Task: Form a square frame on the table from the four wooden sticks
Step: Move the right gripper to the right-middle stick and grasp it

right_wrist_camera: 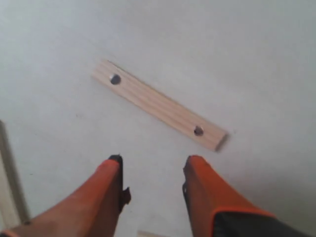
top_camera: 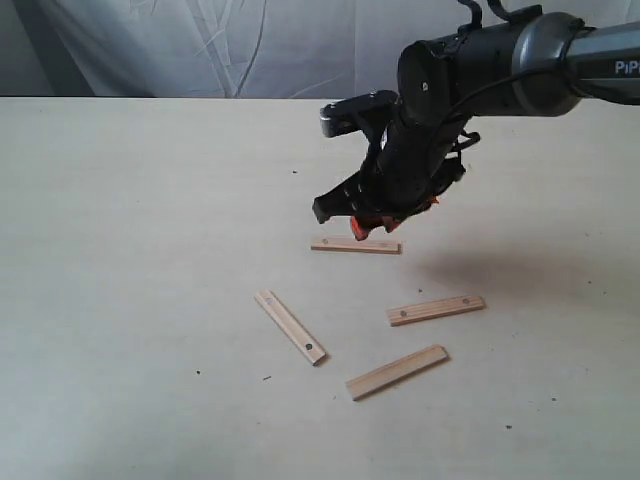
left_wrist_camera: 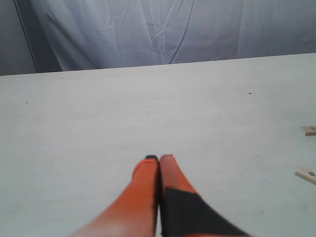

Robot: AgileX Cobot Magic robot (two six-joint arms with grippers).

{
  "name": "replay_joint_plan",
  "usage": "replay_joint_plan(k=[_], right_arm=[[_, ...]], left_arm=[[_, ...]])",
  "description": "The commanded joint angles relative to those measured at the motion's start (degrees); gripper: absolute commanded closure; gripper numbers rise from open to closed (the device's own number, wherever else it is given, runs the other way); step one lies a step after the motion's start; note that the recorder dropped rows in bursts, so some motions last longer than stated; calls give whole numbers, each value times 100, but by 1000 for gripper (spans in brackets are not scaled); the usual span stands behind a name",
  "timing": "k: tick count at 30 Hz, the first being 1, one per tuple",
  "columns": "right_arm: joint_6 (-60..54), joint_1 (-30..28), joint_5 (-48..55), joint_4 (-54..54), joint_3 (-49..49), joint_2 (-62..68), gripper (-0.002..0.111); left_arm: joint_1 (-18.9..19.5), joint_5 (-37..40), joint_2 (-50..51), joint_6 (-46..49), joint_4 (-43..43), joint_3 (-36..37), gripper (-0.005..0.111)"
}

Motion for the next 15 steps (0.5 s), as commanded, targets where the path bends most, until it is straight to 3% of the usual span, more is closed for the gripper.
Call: replay_joint_plan(k=[1, 11, 15], right_arm=[[1927, -91, 416, -112, 234, -127, 68], [4789, -90, -821, -329, 2039, -996, 67], [5447, -90, -884, -716, 2188, -1136, 55]], left_arm=[[0, -73, -31, 3, 0, 22, 107], [0, -73, -31, 3, 0, 22, 107], [0, -73, -31, 3, 0, 22, 107]])
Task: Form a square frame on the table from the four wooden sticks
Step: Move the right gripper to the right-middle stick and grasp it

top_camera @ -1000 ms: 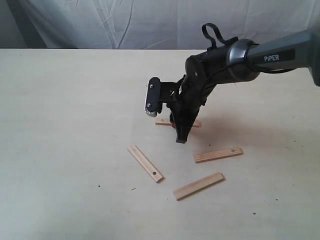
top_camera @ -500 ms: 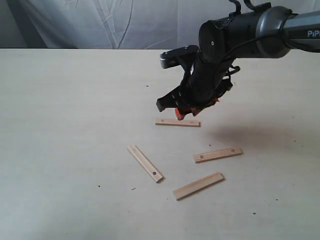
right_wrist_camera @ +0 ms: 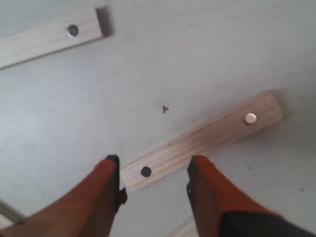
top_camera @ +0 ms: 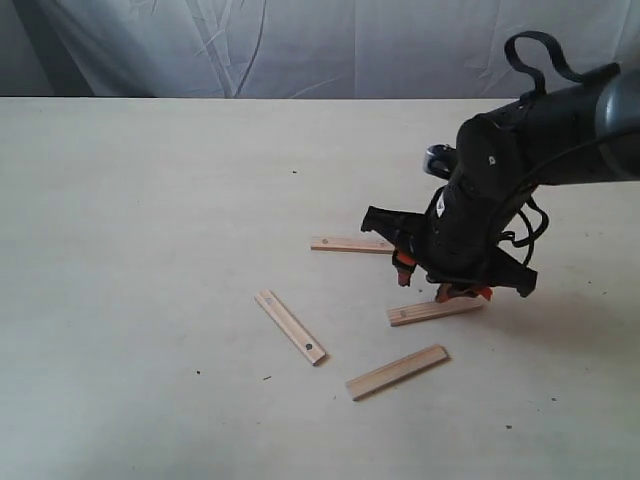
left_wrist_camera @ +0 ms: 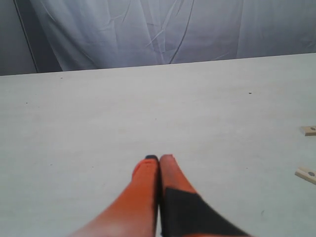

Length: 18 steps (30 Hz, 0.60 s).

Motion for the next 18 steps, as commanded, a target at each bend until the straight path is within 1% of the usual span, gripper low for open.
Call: replay_joint_plan(k=[1, 2, 4, 8, 11, 18], right_arm=[[683, -38, -131, -395, 122, -158, 51], [691, -38, -131, -393, 122, -146, 46], [817, -38, -131, -393, 122, -125, 43], [1462, -38, -131, -573, 122, -125, 43], [1989, -26, -94, -968, 122, -125, 43], [2423, -11, 165, -1105, 132, 65, 43]], left_arm=[[0, -73, -31, 3, 0, 22, 107], [0, -73, -31, 3, 0, 22, 107], [0, -73, -31, 3, 0, 22, 107], [0, -73, -31, 3, 0, 22, 107], [0, -73, -31, 3, 0, 22, 107], [0, -73, -31, 3, 0, 22, 107]])
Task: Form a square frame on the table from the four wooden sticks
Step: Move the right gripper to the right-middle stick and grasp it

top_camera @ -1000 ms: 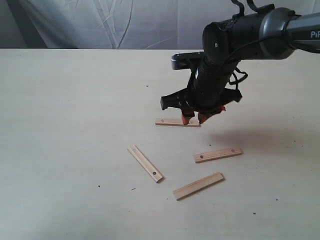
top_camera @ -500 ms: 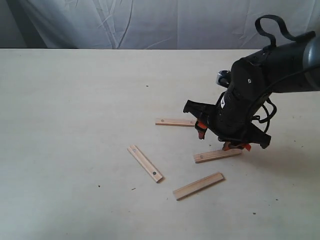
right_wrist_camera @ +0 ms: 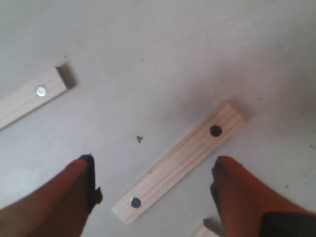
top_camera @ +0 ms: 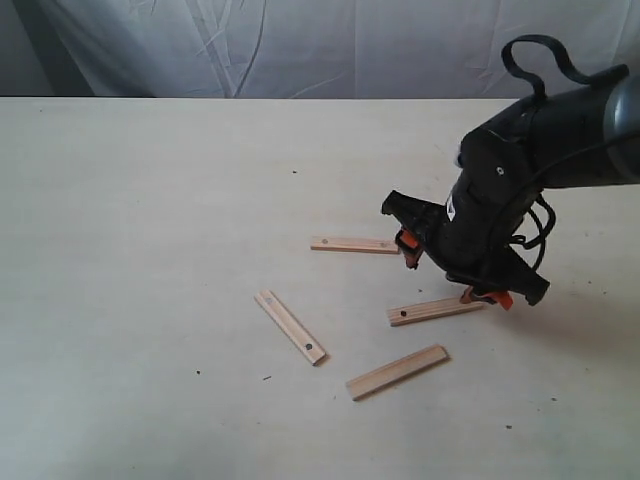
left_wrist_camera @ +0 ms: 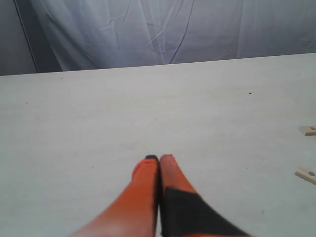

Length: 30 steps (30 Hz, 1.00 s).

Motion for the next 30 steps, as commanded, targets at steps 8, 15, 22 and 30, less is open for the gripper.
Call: replay_joint_plan(k=[8, 15, 22, 30], right_arm=[[929, 186, -219, 11, 163, 449, 43], [1034, 218, -340, -23, 163, 789, 49], [666, 218, -536, -50, 163, 815, 109], [128, 218, -573, -1128, 163, 87, 108]], left_arm=[[0, -73, -31, 3, 0, 22, 107], [0, -73, -31, 3, 0, 22, 107], [0, -73, -31, 3, 0, 22, 107], [0, -73, -31, 3, 0, 22, 107]])
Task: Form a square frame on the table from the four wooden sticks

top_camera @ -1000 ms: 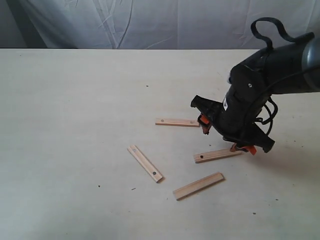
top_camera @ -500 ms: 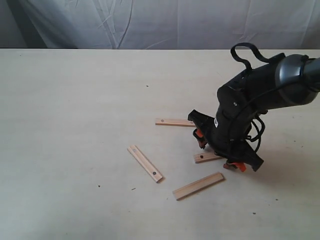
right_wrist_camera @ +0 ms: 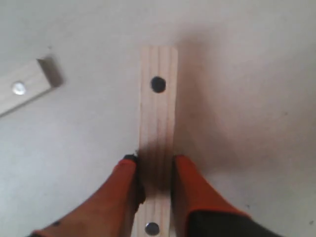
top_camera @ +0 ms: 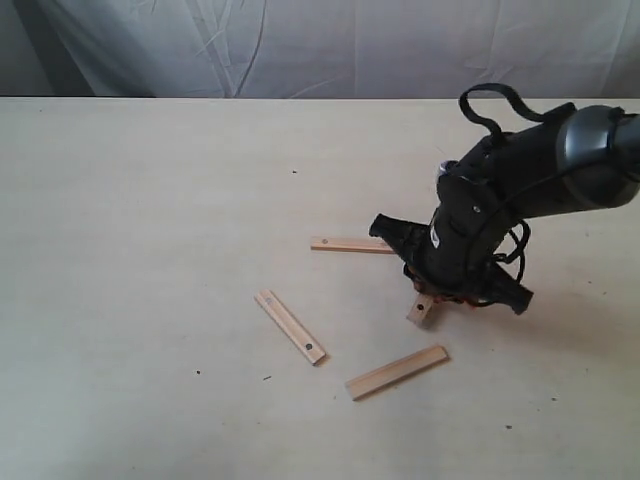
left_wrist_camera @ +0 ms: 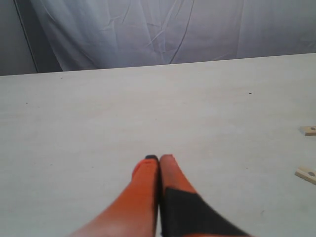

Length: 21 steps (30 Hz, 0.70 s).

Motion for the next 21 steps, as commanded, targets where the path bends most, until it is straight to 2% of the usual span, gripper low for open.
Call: replay_joint_plan(k=[1, 5, 15, 19, 21], right_arm=[[-589, 8, 30, -635, 28, -611, 108], [-1178, 8, 0, -994, 28, -1008, 108], [-2427, 8, 21, -468, 28, -996, 108], [-2484, 8, 19, -446, 28, -996, 108], [-2484, 8, 19, -446, 28, -996, 108]], left_arm=[[0, -73, -31, 3, 0, 22, 107], [0, -73, -31, 3, 0, 22, 107], [0, -73, -31, 3, 0, 22, 107], [0, -73, -31, 3, 0, 22, 107], [0, -139, -31, 69, 528, 22, 107]])
